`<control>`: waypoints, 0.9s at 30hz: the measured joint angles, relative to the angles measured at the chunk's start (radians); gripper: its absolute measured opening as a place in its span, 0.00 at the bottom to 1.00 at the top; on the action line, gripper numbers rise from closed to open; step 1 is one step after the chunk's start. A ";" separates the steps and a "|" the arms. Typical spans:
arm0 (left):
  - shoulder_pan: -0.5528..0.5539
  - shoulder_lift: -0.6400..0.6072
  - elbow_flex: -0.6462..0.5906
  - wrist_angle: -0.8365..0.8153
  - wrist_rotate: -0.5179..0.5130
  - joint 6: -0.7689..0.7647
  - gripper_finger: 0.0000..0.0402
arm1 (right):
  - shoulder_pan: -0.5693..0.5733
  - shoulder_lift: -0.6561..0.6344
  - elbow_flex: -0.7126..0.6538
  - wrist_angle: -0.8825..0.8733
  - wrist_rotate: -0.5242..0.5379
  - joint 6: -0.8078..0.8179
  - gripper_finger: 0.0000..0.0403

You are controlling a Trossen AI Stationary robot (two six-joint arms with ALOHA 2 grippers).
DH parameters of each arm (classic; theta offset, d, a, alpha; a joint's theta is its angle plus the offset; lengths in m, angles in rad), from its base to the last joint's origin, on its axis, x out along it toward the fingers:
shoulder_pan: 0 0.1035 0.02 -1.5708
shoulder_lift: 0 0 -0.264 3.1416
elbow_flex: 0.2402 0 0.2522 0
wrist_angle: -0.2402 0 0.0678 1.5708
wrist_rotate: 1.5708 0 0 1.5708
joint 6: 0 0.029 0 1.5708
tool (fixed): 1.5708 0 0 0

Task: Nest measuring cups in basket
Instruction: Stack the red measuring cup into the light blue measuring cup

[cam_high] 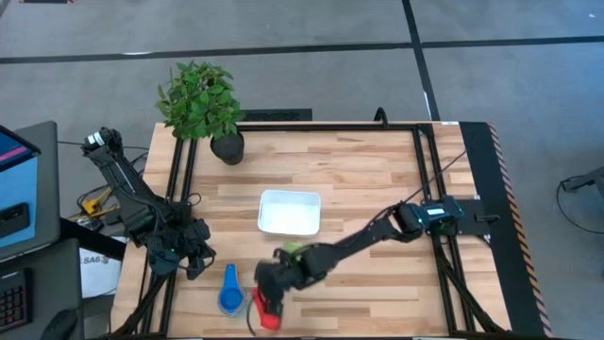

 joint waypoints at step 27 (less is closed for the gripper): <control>0.001 0.000 0.000 -0.011 0.028 -0.051 0.00 | 0.055 0.069 -0.003 0.154 -0.152 -0.689 0.98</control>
